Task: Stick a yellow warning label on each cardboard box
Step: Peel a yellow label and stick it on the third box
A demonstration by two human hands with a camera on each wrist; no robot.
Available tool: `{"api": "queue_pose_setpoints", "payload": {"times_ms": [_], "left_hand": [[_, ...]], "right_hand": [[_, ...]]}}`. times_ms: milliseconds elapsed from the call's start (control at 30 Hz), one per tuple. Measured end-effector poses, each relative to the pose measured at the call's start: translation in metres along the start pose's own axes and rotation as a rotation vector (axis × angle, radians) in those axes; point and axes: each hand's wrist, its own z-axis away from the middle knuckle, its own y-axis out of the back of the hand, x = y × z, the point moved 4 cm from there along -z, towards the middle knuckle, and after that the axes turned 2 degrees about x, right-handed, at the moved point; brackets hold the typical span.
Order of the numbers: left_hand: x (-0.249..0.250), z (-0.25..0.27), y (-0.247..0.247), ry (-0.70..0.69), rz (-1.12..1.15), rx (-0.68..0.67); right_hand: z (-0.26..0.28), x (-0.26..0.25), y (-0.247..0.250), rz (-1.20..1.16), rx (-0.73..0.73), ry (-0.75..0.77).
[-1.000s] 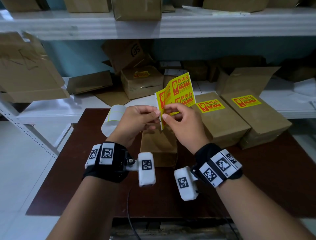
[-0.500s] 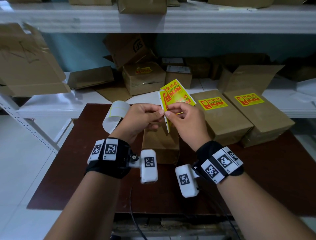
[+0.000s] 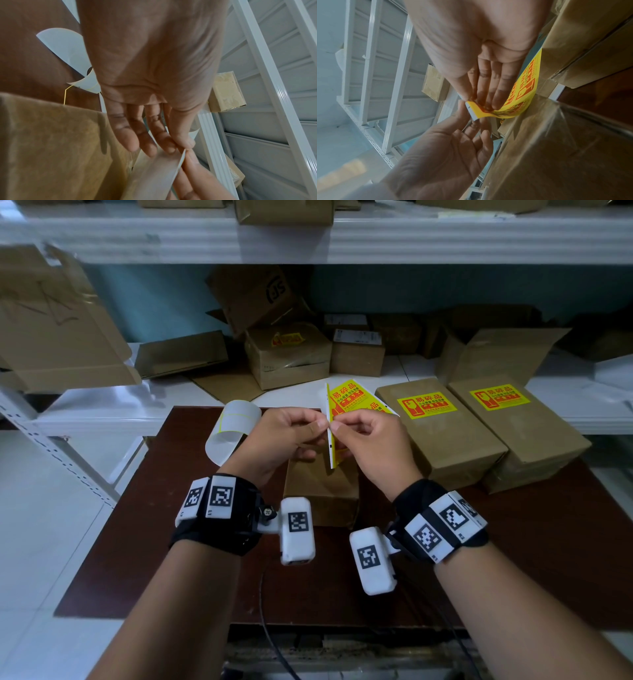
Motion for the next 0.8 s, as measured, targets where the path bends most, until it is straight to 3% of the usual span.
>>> {"api": "queue_pose_setpoints", "payload": {"times_ms": [800], "left_hand": [[0.0055, 0.0041, -0.0013, 0.014, -0.062, -0.025]], "right_hand": [[0.0003, -0.0006, 0.0000, 0.033, -0.032, -0.044]]}}
